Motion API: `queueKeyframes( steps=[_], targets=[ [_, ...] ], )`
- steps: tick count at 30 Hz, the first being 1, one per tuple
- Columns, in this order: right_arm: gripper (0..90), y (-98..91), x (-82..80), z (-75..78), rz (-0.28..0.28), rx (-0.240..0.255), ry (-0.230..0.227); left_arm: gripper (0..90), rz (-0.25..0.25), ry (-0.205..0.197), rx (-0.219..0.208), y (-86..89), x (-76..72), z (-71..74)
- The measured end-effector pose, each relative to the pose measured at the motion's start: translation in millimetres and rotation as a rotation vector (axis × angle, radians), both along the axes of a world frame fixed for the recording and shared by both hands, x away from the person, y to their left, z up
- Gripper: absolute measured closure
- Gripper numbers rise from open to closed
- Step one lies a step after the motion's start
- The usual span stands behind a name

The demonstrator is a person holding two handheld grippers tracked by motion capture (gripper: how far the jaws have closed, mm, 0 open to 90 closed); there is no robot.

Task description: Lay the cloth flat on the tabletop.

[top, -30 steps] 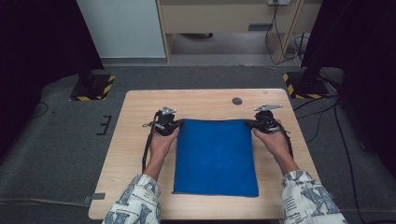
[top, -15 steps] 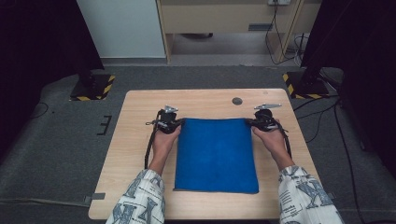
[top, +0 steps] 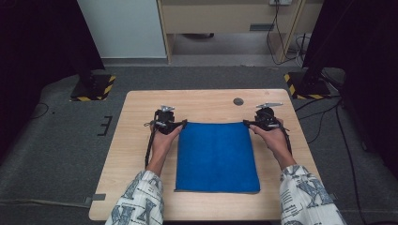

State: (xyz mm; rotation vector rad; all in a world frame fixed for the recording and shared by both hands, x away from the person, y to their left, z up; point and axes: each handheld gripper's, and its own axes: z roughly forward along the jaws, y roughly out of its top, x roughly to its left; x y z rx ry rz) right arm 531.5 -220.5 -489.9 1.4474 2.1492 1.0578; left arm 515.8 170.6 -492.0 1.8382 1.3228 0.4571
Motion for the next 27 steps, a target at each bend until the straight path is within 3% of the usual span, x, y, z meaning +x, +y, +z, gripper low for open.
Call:
queueKeyframes(
  steps=[8,11,16,20,21,27],
  targets=[
    [22.7,-4.5,-11.0,7.5,0.003,0.018,-0.022,18.8,-0.044,-0.039,0.003,3.9,-9.2,14.9],
    [18.3,-3.3,-15.6,9.6,0.017,0.009,-0.024,13.9,-0.062,-0.037,-0.021,2.7,-11.9,17.9],
    [14.2,1.5,-22.6,15.2,0.042,0.009,-0.010,7.5,-0.108,-0.036,0.006,-0.9,-20.3,21.3],
    [13.4,8.3,-32.1,20.2,0.072,0.006,-0.017,7.4,-0.129,-0.045,0.015,-0.5,-27.7,23.5],
    [13.1,10.0,-34.7,21.1,0.078,0.007,-0.024,7.3,-0.133,-0.051,0.001,1.4,-34.3,24.1],
    [11.7,17.5,-52.4,26.5,0.133,0.025,-0.059,6.4,-0.145,-0.061,0.011,11.0,-55.0,21.7]
  ],
)
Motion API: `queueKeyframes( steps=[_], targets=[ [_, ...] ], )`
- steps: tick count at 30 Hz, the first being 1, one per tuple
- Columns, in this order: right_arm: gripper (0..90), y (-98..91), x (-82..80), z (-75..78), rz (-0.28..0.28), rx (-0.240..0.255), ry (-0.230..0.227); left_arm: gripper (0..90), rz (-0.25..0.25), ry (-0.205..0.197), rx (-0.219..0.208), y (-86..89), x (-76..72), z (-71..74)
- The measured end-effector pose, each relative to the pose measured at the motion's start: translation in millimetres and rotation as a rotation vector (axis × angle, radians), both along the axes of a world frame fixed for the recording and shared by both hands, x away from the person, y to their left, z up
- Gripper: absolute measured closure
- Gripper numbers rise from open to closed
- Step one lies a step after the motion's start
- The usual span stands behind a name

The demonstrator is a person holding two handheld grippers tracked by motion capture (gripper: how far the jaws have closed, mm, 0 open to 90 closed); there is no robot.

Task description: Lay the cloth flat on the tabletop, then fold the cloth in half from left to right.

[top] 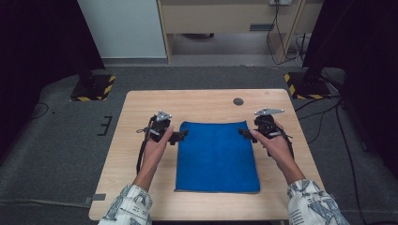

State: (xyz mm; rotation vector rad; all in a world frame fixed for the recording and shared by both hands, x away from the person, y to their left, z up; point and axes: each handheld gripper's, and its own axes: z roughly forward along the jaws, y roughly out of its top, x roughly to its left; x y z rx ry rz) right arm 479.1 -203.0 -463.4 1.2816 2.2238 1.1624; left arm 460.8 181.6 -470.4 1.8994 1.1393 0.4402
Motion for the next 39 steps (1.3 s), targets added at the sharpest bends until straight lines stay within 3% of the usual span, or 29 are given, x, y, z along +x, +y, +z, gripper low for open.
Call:
queueKeyframes(
  steps=[9,20,29,39],
  targets=[
    [14.3,17.4,-16.6,-1.3,0.062,-0.021,-0.013,6.5,-0.019,-0.015,0.012,10.0,-20.9,-4.3],
    [14.4,42.1,-29.8,0.0,0.131,-0.005,-0.009,6.5,-0.012,-0.033,0.013,20.9,-25.7,-2.4],
    [22.1,77.0,-47.3,-1.7,0.217,0.002,0.001,6.9,0.003,-0.035,0.003,31.0,-26.8,-2.5],
    [33.3,125.3,-62.7,-5.1,0.321,-0.024,0.004,7.3,0.007,-0.041,-0.018,44.6,-26.5,1.3]
  ],
)
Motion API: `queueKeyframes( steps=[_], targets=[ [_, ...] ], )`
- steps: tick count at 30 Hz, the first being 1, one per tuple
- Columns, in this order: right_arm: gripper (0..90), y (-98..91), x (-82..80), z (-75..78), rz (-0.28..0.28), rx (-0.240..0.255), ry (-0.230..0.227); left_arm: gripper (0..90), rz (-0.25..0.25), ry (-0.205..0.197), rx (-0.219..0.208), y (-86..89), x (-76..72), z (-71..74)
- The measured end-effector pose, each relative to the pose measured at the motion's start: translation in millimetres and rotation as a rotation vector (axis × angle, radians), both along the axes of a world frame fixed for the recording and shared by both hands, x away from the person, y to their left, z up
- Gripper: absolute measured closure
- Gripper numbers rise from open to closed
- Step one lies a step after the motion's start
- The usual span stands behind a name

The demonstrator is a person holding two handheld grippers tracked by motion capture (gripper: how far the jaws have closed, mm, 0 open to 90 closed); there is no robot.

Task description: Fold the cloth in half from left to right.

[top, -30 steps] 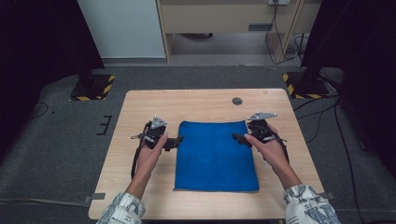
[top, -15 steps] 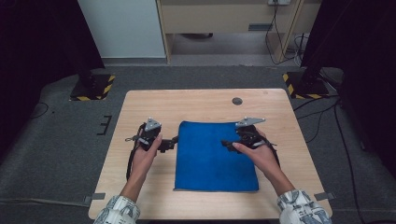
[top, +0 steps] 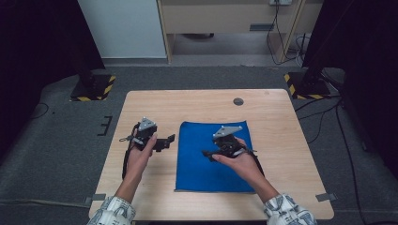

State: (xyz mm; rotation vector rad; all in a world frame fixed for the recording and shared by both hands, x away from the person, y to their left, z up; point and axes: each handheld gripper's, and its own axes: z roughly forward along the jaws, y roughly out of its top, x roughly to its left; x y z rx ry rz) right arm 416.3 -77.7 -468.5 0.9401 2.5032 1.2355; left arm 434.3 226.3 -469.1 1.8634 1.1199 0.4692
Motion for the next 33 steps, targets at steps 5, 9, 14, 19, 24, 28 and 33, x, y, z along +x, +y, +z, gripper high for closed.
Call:
queueKeyframes(
  steps=[5,9,14,19,24,28,33],
  targets=[
    [39.3,14.1,-7.3,1.0,0.030,-0.003,-0.005,7.4,0.013,-0.004,-0.011,9.8,-5.1,2.2],
    [43.2,23.6,-14.9,-1.6,0.055,-0.018,-0.006,7.4,0.023,0.004,-0.035,15.6,-9.6,0.4],
    [46.1,29.9,-21.9,-3.3,0.075,-0.020,-0.008,7.4,0.039,0.009,-0.026,22.6,-13.8,-0.3],
    [50.0,35.9,-31.1,-4.2,0.098,-0.006,-0.006,7.5,0.034,0.015,-0.022,25.7,-19.5,-4.1],
    [58.0,45.8,-39.5,-8.7,0.139,-0.005,-0.004,7.8,0.038,0.021,-0.032,31.1,-19.6,-11.7],
    [63.6,53.7,-46.0,-12.4,0.173,-0.007,0.001,8.0,0.043,0.034,-0.029,34.8,-20.2,-16.2],
    [70.3,63.5,-55.6,-19.0,0.202,-0.020,0.002,8.0,0.047,0.037,-0.026,37.5,-22.0,-17.2]
  ],
)
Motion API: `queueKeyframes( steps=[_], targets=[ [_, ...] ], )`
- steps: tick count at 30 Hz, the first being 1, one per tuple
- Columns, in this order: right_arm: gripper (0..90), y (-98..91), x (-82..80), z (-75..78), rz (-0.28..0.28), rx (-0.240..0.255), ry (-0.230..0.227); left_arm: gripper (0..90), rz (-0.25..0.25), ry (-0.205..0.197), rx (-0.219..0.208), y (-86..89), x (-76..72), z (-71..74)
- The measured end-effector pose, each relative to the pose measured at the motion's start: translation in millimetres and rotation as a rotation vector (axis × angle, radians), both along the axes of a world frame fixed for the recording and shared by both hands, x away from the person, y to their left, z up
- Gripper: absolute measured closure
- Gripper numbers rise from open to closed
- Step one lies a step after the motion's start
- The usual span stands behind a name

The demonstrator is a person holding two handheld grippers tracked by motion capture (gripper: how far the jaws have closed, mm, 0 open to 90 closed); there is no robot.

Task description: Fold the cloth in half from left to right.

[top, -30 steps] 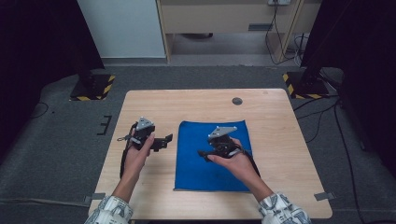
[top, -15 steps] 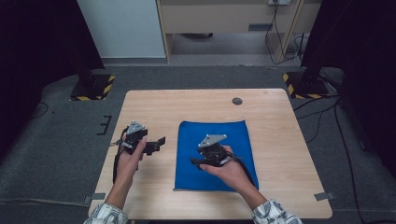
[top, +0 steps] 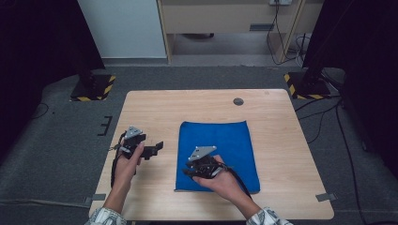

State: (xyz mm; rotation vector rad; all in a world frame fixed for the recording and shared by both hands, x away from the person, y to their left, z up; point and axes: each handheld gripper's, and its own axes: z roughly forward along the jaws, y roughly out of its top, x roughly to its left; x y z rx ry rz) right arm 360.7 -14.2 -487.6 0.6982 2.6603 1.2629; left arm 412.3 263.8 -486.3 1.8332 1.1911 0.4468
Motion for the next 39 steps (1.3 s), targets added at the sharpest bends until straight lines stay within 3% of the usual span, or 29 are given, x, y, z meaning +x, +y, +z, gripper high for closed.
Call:
queueKeyframes(
  steps=[7,10,20,26,29,33,35,39],
  targets=[
    [78.0,8.5,-11.2,-11.5,0.034,-0.018,0.007,8.0,-0.004,0.005,0.006,-2.8,0.6,-1.3],
    [79.1,9.8,-15.6,-16.1,0.052,0.004,0.005,8.0,-0.011,0.009,0.010,-5.2,0.6,-2.6],
    [51.4,24.5,-30.5,-30.0,0.059,-0.021,0.006,8.4,-0.018,0.022,0.007,-10.5,-0.8,-6.2],
    [49.1,35.4,-37.1,-39.1,0.065,-0.091,-0.041,8.3,-0.022,0.021,0.014,-12.9,-1.6,-5.2],
    [56.9,35.6,-36.8,-41.4,0.050,-0.096,-0.065,8.4,-0.023,0.019,0.007,-14.7,-2.0,-5.2],
    [76.8,31.0,-32.7,-41.7,0.029,-0.089,-0.069,8.5,-0.036,0.025,0.006,-17.2,-1.3,-4.9],
    [84.7,29.0,-29.7,-42.2,0.011,-0.079,-0.064,9.3,-0.049,0.047,-0.004,-19.2,-1.1,-4.1],
    [85.6,28.8,-28.1,-43.0,-0.005,-0.055,-0.050,11.9,-0.065,0.054,-0.003,-26.2,0.9,-4.4]
  ],
)
